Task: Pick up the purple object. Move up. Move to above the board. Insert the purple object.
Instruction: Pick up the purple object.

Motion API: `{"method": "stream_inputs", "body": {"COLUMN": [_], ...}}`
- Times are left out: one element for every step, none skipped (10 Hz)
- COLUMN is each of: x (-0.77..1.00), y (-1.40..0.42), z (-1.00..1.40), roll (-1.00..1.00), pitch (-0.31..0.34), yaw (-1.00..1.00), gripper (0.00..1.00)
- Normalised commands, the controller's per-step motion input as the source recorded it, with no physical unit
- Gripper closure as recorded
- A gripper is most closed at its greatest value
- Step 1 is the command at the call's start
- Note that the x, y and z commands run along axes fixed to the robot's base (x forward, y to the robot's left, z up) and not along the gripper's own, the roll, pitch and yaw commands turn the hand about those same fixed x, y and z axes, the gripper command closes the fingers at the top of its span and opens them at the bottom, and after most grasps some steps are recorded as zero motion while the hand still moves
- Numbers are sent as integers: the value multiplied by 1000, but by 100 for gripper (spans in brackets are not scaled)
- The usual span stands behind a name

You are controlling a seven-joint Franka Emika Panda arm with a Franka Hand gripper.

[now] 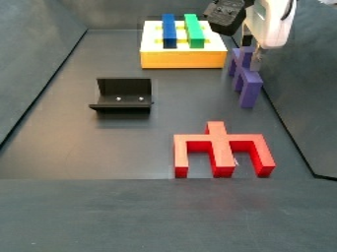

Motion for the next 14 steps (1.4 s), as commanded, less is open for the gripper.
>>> {"method": "stream_inputs", "body": {"x": [180,80,54,9,0,0,0,0,0,0,0,0,0,0], "y": [-69,0,0,0,0,0,0,0,0,0,0,0,0,0], "z": [0,-60,-63,-51,0,0,0,0,0,0,0,0,0,0], "roll": [0,0,0,0,0,0,0,0,0,0,0,0,0,0], "pitch": [31,11,0,0,0,0,0,0,0,0,0,0,0,0], "yaw": [0,0,0,0,0,0,0,0,0,0,0,0,0,0], "gripper": [0,0,0,0,0,100,100,100,100,100,100,100,100,100]}}
